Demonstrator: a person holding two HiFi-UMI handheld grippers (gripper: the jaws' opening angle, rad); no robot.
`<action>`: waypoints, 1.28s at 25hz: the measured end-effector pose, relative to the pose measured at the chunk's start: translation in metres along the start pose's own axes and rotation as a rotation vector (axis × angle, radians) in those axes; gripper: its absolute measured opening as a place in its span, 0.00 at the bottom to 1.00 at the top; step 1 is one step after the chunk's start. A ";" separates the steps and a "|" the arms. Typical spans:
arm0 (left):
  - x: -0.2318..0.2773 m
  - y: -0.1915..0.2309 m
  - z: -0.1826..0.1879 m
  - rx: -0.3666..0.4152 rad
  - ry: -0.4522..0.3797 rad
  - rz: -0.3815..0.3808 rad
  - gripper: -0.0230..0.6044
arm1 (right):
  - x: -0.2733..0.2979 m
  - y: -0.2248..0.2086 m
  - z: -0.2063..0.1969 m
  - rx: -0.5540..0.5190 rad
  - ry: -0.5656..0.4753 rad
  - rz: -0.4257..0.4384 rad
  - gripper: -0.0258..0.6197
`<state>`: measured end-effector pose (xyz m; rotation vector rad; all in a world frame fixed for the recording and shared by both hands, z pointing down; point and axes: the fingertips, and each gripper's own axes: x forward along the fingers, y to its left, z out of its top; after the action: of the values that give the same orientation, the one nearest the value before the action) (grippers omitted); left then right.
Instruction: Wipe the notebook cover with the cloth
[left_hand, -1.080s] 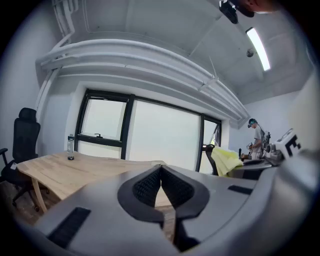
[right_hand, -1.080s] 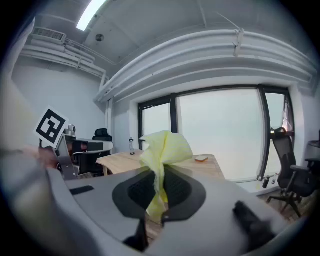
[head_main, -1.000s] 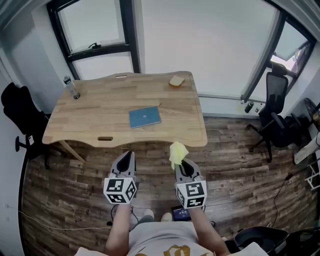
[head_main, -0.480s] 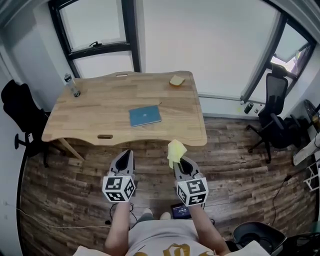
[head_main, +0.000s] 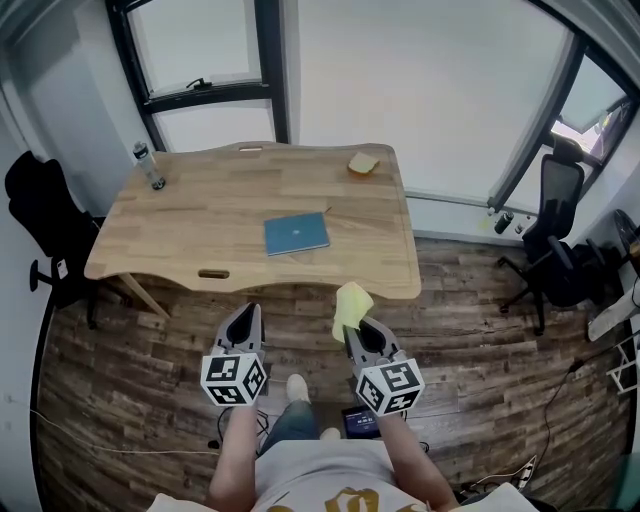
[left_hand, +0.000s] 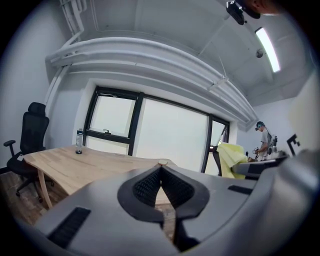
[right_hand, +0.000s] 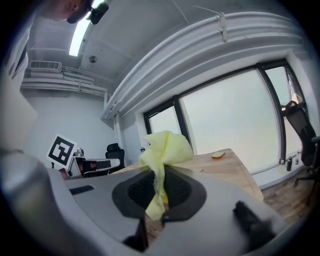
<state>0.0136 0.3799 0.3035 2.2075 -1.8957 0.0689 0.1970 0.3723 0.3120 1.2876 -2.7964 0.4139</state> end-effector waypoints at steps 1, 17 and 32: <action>0.006 0.004 -0.001 0.002 0.004 0.002 0.06 | 0.007 -0.005 -0.001 -0.004 0.009 -0.010 0.10; 0.223 0.149 -0.005 -0.104 0.071 -0.013 0.06 | 0.241 -0.083 0.003 -0.118 0.157 -0.168 0.10; 0.332 0.199 0.015 -0.041 0.105 -0.073 0.06 | 0.333 -0.132 0.010 -0.133 0.216 -0.270 0.10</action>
<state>-0.1295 0.0281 0.3785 2.1984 -1.7450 0.1302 0.0788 0.0407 0.3791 1.4655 -2.3890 0.3250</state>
